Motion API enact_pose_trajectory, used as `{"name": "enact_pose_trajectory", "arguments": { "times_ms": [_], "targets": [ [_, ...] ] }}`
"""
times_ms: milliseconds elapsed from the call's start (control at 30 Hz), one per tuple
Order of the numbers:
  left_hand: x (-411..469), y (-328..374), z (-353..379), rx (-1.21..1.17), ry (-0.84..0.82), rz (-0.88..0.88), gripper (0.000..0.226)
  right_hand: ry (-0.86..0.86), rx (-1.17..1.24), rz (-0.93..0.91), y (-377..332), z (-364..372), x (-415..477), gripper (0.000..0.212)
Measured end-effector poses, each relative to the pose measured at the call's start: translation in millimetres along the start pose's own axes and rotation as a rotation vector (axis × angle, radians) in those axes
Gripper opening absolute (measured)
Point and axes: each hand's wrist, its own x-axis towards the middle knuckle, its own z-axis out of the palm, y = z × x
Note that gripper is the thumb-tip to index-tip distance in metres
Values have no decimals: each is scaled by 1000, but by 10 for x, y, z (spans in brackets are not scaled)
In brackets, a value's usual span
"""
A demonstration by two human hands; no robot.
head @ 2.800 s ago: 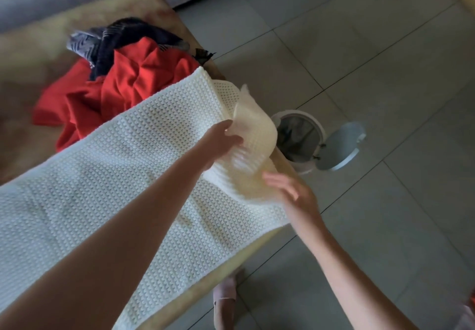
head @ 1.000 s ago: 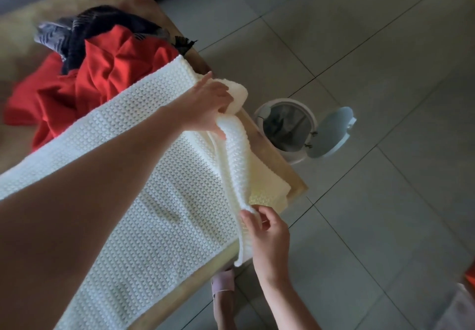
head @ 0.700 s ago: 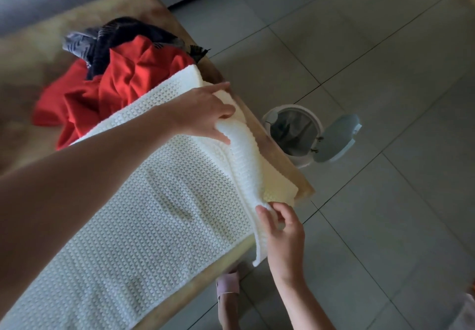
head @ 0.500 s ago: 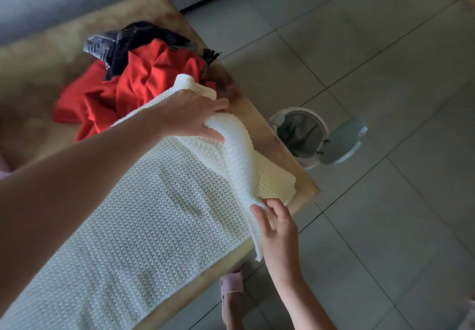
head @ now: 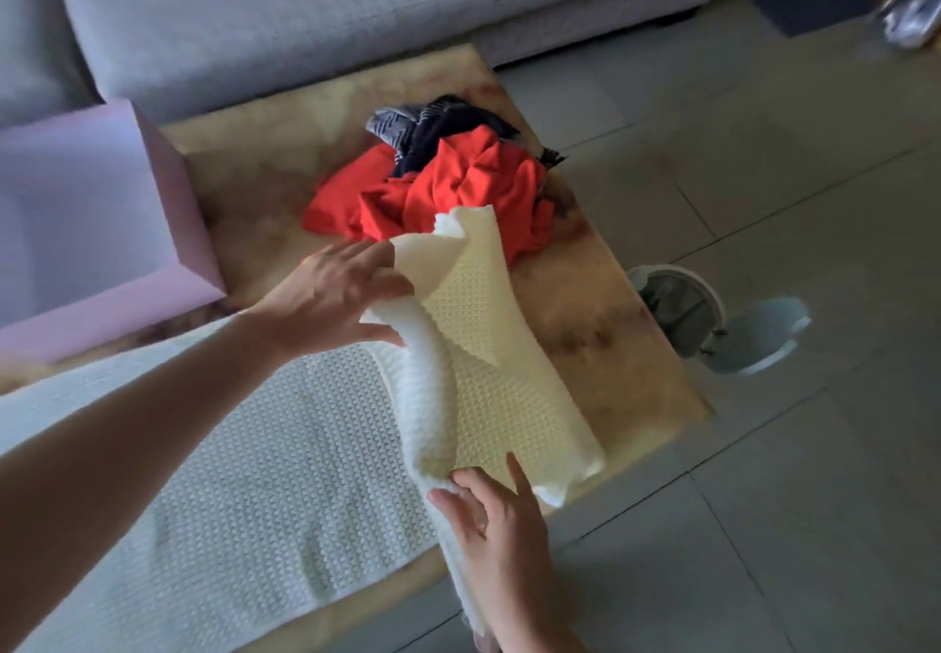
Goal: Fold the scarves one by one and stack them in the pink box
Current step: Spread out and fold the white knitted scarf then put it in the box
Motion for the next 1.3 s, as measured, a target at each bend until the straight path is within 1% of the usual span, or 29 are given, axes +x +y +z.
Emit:
{"name": "enact_pose_trajectory", "arguments": {
  "times_ms": [133, 200, 267, 333, 400, 467, 533, 733, 833, 933, 1000, 1067, 1100, 1200, 1233, 1300],
  "targets": [
    [-789, -303, 45, 16, -77, -233, 66, -54, -15, -45, -385, 427, -168, 18],
    [-1183, -410, 150, 16, -101, -341, 74, -88, -76, -49, -535, 663, -251, 20],
    [-1539, -472, 280, 17, -131, -410, 78, -194, -112, 2, -657, 886, -351, 27],
    [-1873, -526, 382, 1, -158, -460, 75, -294, -35, 109, -762, 1096, -452, 30],
    [-2203, -582, 456, -26, -166, -511, 69, -380, 57, 189, -824, 1316, -594, 26],
    [-2520, -636, 513, -43, -147, -558, 65, -411, 79, 190, -898, 1496, -716, 19],
    [-2803, -682, 568, -60, -111, -587, 63, -451, 104, 192, -1002, 1681, -822, 19],
    [-3566, -933, 600, -55, 7, -677, 70, -602, 164, 158, -1468, 2302, -1111, 24],
    [-3934, -1156, 567, -12, 50, -720, 74, -700, 162, 122, -1823, 2660, -1250, 21],
    [-4279, -1329, 608, 58, 70, -734, 78, -765, 93, 44, -2150, 3026, -1380, 23],
    [-4487, -1356, 721, 87, 40, -780, 88, -836, -12, 10, -2281, 3251, -1433, 27],
    [-4651, -1305, 854, 54, 21, -896, 94, -923, -136, -30, -2307, 3416, -1464, 36],
    [-4716, -1250, 897, 12, 33, -979, 92, -945, -181, -56, -2289, 3461, -1451, 37],
    [-4934, -967, 966, -220, 117, -1310, 70, -864, -226, -139, -2194, 3489, -1292, 27],
    [-5023, -831, 994, -305, 186, -1415, 64, -831, -215, -155, -2168, 3477, -1195, 25],
    [-5176, -505, 1069, -436, 343, -1559, 55, -742, -219, -210, -2151, 3495, -931, 22]
  ]
}}
